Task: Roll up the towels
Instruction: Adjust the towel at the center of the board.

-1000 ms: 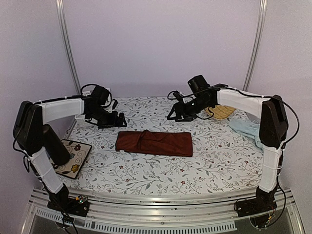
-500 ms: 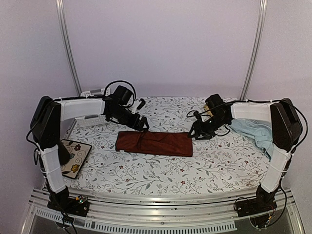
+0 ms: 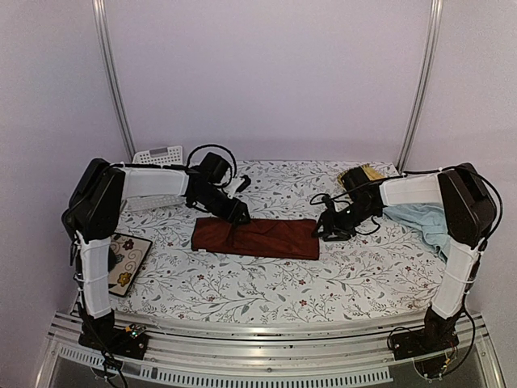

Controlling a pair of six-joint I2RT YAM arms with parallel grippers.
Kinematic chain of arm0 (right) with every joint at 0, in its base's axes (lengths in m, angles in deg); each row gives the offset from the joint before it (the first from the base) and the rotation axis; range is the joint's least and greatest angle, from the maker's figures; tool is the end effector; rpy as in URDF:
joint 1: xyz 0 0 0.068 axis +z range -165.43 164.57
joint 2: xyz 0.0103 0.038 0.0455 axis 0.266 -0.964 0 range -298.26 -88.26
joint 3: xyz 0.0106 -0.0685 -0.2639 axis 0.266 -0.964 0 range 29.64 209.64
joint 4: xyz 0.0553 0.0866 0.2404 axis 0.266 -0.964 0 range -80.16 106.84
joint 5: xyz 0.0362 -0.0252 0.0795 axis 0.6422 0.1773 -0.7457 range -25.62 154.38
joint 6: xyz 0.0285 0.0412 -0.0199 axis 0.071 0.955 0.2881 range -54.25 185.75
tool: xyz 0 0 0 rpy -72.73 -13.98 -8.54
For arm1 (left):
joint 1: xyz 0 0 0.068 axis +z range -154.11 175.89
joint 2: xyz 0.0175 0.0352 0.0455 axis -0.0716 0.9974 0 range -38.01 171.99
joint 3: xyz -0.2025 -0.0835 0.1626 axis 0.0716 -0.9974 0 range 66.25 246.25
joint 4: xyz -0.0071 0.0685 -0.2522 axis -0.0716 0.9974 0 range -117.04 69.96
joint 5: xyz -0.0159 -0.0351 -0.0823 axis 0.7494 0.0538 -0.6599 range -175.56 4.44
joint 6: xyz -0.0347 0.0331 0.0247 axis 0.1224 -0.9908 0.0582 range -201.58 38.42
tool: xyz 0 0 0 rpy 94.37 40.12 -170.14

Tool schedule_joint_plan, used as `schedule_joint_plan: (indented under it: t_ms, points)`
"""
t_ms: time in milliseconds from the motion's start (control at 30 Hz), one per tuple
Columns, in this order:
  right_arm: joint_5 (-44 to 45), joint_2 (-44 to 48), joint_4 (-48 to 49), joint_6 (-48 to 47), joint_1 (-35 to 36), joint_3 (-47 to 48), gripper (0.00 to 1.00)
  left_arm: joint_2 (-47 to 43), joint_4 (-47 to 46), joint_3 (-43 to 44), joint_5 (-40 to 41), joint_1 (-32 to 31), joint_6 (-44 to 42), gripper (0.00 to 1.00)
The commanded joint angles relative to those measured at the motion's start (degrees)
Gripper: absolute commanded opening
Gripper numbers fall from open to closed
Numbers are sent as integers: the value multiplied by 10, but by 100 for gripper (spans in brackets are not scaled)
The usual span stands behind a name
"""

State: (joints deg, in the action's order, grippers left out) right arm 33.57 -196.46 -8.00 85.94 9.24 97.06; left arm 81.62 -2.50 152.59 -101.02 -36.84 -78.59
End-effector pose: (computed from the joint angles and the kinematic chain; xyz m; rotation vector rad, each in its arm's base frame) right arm 0.3290 0.1711 0.1545 -0.2762 2.7947 0.9450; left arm 0.3700 -0.2490 0.1670 0.7748 2.5163 -0.5728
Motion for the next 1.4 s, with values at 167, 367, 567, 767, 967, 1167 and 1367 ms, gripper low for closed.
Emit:
schedule_joint_plan:
  t_ms: [167, 367, 567, 767, 967, 1167, 1367]
  points:
    - [-9, -18, 18, -1, -4, 3, 52, 14, -17, 10, -64, -7, -13, 60]
    - [-16, -25, 26, -1, -6, 2, 52, 18, -3, 8, -53, -6, -17, 58]
    - [-21, -35, 35, 0, -8, -3, 52, 10, 9, 4, -34, -5, -19, 55]
    - [-46, -50, 62, 8, -14, -11, 50, 6, 4, -5, -37, -4, -19, 45]
    - [-67, -66, 76, 15, -14, -11, 46, 13, 6, 1, -42, -4, -15, 20]
    - [-63, -66, 68, 5, -14, -16, 46, 4, 7, 9, -41, 1, 16, 0]
    - [-57, -62, 64, 0, -14, -19, 46, -56, 17, 11, -6, 10, 97, 0]
